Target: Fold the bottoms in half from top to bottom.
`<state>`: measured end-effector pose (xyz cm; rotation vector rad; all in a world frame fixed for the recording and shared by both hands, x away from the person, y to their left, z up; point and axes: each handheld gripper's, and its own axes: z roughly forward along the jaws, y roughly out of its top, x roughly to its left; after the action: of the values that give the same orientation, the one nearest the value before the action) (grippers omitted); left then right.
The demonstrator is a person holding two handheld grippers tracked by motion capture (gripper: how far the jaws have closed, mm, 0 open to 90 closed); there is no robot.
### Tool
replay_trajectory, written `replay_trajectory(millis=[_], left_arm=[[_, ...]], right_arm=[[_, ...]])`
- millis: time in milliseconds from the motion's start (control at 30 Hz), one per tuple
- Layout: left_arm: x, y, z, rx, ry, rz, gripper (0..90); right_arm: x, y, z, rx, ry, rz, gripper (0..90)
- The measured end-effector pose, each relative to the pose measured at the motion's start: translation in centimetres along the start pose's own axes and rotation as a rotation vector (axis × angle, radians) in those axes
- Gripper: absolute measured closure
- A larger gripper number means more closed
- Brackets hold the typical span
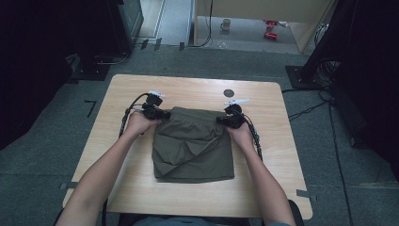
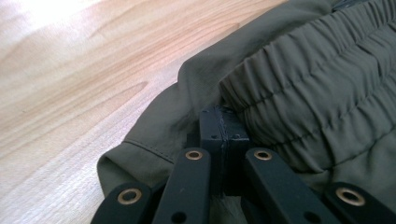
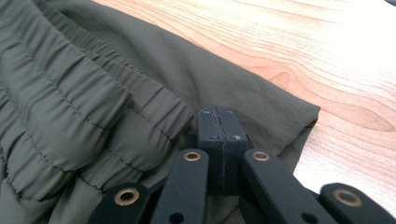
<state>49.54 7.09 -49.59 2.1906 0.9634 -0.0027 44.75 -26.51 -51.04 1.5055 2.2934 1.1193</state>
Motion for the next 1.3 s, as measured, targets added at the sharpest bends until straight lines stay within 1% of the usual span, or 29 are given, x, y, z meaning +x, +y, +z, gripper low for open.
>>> replay_trajectory(millis=[67,133,200,300,400,467,533,633,700,733,800,833,900,967,1000,1033,1133,1200,1300], left_arm=[[-0.2,-0.1,0.4,0.008,-0.002,0.009,90.0],[-0.6,-0.1,0.7,0.009,-0.003,0.019,90.0],[-0.9,-0.1,1.0,0.007,-0.010,0.024,90.0],[-1.1,-0.2,1.1,0.003,-0.014,0.022,90.0],[-1.2,-0.2,0.9,0.000,-0.018,0.022,90.0],[-1.3,-0.2,0.4,-0.010,-0.017,0.029,89.8],[-1.4,-0.2,-0.1,-0.016,-0.017,0.035,88.1],[-1.7,0.0,-1.0,-0.029,-0.018,0.052,86.4],[-2.0,0.1,-1.6,-0.037,-0.027,0.060,86.2],[-2.2,0.1,-1.8,-0.035,-0.025,0.072,85.8],[-2.6,0.2,-2.2,-0.042,-0.030,0.084,85.2],[-2.9,0.1,-2.4,-0.055,-0.034,0.089,85.0],[-3.2,0.0,-2.7,-0.058,-0.041,0.096,84.9],[-3.7,-0.3,-3.1,-0.065,-0.041,0.107,84.3],[-3.8,-0.4,-3.2,-0.066,-0.042,0.112,83.9],[-3.9,-0.6,-3.4,-0.072,-0.048,0.108,83.7],[-4.2,-1.1,-3.9,-0.083,-0.052,0.106,83.1],[-4.5,-1.4,-4.2,-0.084,-0.049,0.117,82.9],[-5.1,-2.0,-4.7,-0.086,-0.055,0.130,82.4]], right_arm=[[0.0,-0.1,0.1,-0.007,0.006,0.002,90.0],[0.0,-0.1,0.2,-0.017,0.021,0.015,90.0],[0.0,-0.1,0.3,-0.023,0.038,0.031,90.0],[0.2,-0.2,0.5,-0.029,0.045,0.035,90.0],[0.3,-0.1,0.6,-0.032,0.054,0.042,90.0],[0.3,-0.1,0.4,-0.035,0.069,0.053,90.0],[0.4,0.1,0.0,-0.046,0.082,0.049,90.0],[0.8,0.4,-0.9,-0.060,0.093,0.032,89.4],[1.0,0.5,-1.6,-0.073,0.096,0.014,89.4],[1.2,0.5,-1.9,-0.083,0.096,0.006,89.4],[1.4,0.4,-2.3,-0.078,0.093,-0.009,89.3],[1.6,0.4,-2.4,-0.076,0.092,-0.010,89.3],[1.7,0.2,-2.8,-0.074,0.089,-0.024,89.2],[1.9,0.1,-3.2,-0.078,0.100,-0.023,88.7],[2.0,0.1,-3.5,-0.078,0.103,-0.027,88.3],[2.1,0.1,-3.7,-0.080,0.105,-0.027,88.2],[2.6,-0.1,-4.5,-0.095,0.101,-0.060,87.7],[3.0,-0.4,-4.9,-0.087,0.093,-0.083,87.3],[3.3,-0.8,-5.5,-0.085,0.096,-0.104,86.7]])
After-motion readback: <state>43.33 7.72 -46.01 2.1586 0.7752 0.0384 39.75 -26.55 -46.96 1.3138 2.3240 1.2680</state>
